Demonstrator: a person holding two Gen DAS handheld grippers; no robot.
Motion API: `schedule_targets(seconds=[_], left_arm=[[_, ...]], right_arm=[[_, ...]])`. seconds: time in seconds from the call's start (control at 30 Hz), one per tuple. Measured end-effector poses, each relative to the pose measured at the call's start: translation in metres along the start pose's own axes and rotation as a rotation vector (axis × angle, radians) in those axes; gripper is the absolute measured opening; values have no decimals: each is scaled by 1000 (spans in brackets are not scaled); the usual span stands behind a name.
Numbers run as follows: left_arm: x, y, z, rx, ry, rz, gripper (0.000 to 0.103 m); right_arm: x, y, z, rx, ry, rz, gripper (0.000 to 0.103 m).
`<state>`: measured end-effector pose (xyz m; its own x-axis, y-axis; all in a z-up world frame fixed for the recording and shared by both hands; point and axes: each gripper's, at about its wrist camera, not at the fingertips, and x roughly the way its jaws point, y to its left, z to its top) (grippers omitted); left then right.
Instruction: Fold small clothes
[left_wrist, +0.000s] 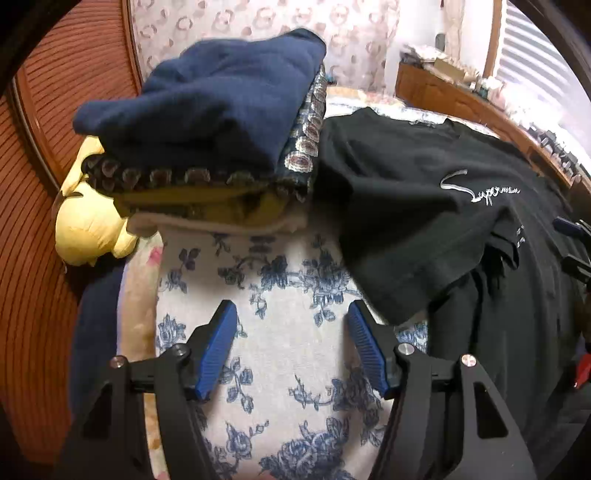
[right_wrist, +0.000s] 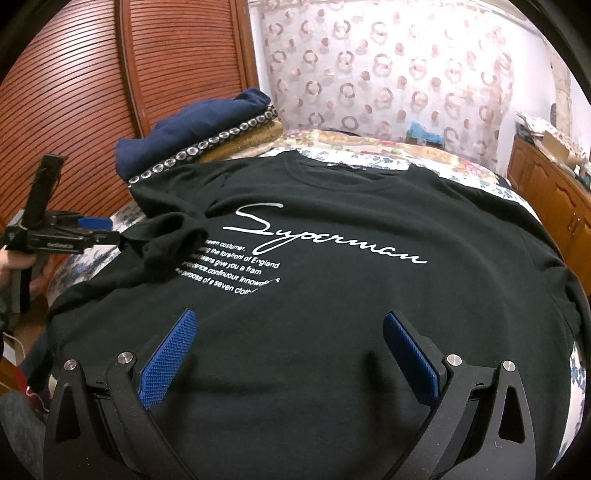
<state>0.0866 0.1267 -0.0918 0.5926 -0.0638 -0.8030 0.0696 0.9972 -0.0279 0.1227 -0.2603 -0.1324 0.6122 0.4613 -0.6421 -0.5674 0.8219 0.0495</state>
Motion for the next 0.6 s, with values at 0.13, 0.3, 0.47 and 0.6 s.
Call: schedule_targets(seconds=[0.13, 0.3, 0.47, 0.6], left_arm=[[-1, 1, 0, 3, -19, -3, 63], [1, 7, -2, 3, -66, -11, 71], [1, 7, -1, 5, -68, -13, 71], [-3, 12, -2, -31, -76, 7, 71]], right_arm=[[1, 5, 3, -35, 13, 13, 100], [3, 22, 21, -71, 13, 95, 90], [7, 54, 50, -165, -8, 184, 84], [26, 81, 69, -218, 2, 256, 75]])
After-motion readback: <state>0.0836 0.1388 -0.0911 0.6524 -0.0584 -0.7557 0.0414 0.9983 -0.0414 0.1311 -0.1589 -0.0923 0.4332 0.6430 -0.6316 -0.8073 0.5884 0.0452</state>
